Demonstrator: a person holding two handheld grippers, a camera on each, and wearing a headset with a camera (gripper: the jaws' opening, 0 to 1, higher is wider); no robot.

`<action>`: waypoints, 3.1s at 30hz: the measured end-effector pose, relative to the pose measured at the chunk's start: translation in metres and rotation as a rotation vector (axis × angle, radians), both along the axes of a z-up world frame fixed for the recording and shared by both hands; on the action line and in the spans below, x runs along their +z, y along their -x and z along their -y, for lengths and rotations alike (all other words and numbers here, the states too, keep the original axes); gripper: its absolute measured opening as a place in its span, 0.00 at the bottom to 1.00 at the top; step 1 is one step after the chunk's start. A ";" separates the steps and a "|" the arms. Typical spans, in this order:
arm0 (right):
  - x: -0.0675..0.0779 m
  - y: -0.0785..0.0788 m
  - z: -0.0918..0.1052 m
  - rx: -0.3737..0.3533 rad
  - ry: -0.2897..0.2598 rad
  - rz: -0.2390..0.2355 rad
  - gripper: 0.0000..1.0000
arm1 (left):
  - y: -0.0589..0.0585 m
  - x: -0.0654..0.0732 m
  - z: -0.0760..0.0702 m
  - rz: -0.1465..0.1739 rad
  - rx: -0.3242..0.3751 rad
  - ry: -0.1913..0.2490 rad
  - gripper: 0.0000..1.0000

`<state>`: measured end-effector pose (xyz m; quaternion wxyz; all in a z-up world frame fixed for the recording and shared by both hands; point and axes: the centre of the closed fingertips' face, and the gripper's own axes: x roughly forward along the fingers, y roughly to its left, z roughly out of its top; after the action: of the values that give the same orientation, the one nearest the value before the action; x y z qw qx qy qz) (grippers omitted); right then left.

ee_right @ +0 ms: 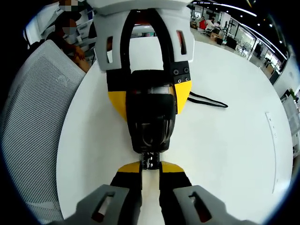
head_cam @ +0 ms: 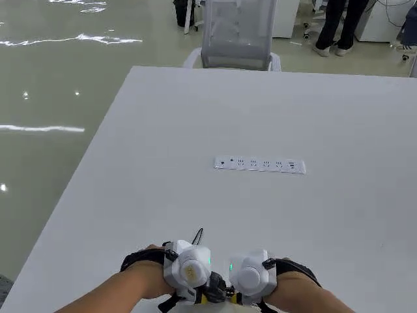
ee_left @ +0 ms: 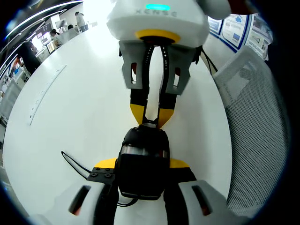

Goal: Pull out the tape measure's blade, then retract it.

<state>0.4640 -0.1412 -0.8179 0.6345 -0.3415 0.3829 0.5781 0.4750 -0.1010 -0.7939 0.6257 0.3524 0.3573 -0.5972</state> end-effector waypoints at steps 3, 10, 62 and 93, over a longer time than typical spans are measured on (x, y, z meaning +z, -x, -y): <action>0.001 0.000 0.003 0.005 0.003 0.002 0.11 | 0.000 0.000 0.000 0.002 0.002 0.000 0.33; 0.002 0.001 0.009 0.008 0.008 0.002 0.11 | 0.000 0.000 -0.001 0.000 0.005 -0.003 0.33; 0.000 0.004 0.040 -0.011 0.042 -0.009 0.11 | -0.001 -0.001 0.000 0.001 0.000 -0.012 0.33; 0.000 0.006 0.068 -0.032 0.060 -0.008 0.11 | 0.000 -0.001 0.000 -0.001 0.009 -0.012 0.33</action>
<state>0.4578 -0.2091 -0.8181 0.6315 -0.3521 0.4081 0.5574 0.4754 -0.1007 -0.7951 0.6261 0.3542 0.3628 -0.5924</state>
